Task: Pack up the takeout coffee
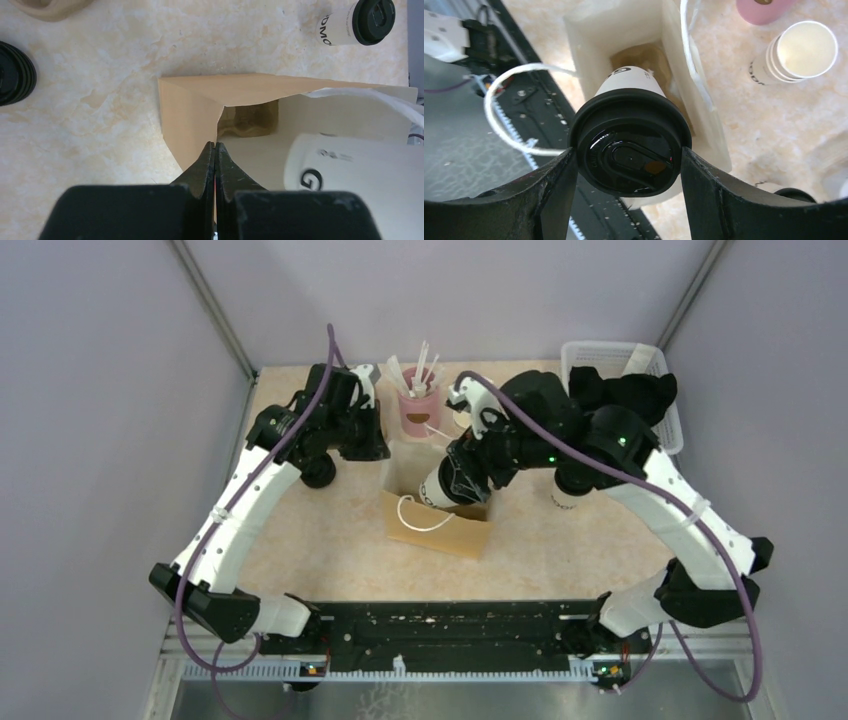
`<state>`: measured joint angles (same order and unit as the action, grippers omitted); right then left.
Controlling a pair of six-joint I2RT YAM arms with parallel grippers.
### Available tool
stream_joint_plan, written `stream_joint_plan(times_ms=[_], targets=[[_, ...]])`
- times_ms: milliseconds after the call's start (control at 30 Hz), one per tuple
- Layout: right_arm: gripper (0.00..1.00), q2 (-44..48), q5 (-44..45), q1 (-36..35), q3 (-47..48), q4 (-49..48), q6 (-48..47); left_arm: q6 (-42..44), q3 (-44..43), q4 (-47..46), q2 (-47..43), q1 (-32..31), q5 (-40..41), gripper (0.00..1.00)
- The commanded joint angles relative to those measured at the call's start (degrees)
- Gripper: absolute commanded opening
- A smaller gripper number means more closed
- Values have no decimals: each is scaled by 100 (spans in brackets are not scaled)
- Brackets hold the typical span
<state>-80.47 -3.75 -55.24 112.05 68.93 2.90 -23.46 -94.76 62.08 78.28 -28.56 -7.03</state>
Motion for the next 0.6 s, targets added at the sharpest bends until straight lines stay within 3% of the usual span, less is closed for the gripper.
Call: stream_joint_plan(times_ms=[0, 133, 300, 567], targets=[[43, -261, 761, -118, 378, -10, -480, 518, 56, -674, -273, -10, -17, 0], [41, -354, 616, -197, 378, -137, -629, 694, 254, -1071, -411, -9, -146, 0], [39, -201, 622, -414, -571, -618, -1218, 871, 847, -1869, -740, -7, -427, 0], [39, -291, 700, -452, -1233, -1074, -1803, 1197, 1956, -2905, -1419, -5, -557, 0]])
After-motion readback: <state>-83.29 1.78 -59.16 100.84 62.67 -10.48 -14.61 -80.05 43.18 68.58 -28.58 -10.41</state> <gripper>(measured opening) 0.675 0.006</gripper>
